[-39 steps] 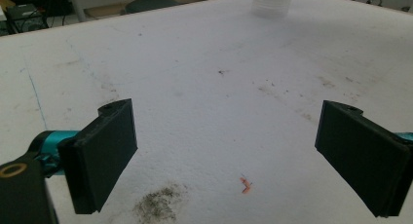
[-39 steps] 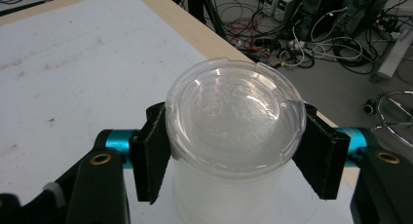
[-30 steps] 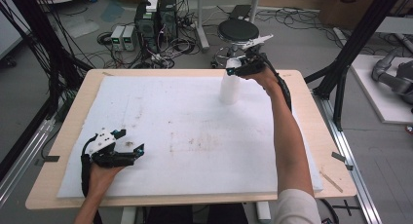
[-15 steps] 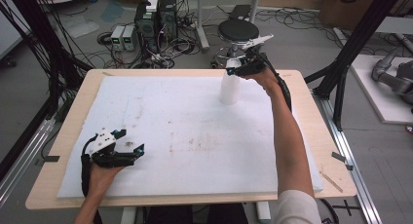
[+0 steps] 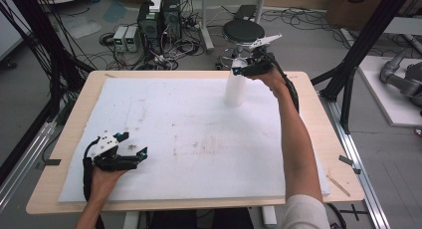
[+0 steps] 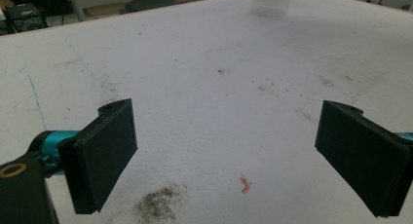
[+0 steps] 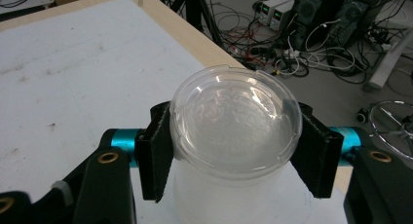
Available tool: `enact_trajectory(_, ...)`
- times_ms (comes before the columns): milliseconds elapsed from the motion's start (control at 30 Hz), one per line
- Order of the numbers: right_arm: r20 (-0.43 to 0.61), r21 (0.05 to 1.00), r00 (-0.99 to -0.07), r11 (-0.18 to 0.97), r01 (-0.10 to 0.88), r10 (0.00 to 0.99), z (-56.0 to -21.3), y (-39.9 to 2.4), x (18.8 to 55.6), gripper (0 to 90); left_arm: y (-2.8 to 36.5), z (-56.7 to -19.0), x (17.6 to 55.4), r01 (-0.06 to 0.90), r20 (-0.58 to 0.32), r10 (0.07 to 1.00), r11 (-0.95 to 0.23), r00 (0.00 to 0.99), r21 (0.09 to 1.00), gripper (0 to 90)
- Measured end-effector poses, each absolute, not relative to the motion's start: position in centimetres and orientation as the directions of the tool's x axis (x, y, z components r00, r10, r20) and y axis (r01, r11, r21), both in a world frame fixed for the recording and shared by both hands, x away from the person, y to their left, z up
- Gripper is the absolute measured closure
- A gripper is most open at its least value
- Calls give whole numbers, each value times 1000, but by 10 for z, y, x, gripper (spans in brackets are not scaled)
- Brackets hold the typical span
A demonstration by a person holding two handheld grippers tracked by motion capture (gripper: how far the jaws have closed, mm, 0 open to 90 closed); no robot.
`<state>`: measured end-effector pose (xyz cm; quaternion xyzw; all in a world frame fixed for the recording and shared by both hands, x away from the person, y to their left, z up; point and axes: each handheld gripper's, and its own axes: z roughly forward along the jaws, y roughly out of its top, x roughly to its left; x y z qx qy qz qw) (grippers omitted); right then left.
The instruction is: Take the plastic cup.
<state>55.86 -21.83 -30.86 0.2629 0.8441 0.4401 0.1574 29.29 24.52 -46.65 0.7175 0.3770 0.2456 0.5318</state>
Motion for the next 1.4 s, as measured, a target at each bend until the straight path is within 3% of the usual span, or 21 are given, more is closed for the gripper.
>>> enact_trajectory(1033, -43, 862, -796, 425, 276, 604, -220, -221, 553, 402, 244, -467, 293, 282, -49, 802, -151, 596, 948, 80)
enact_trajectory(1400, -35, 867, -801, 417, 274, 598, -211, -224, 544, 403, 244, -466, 293, 280, -44, 801, -156, 596, 947, 80)
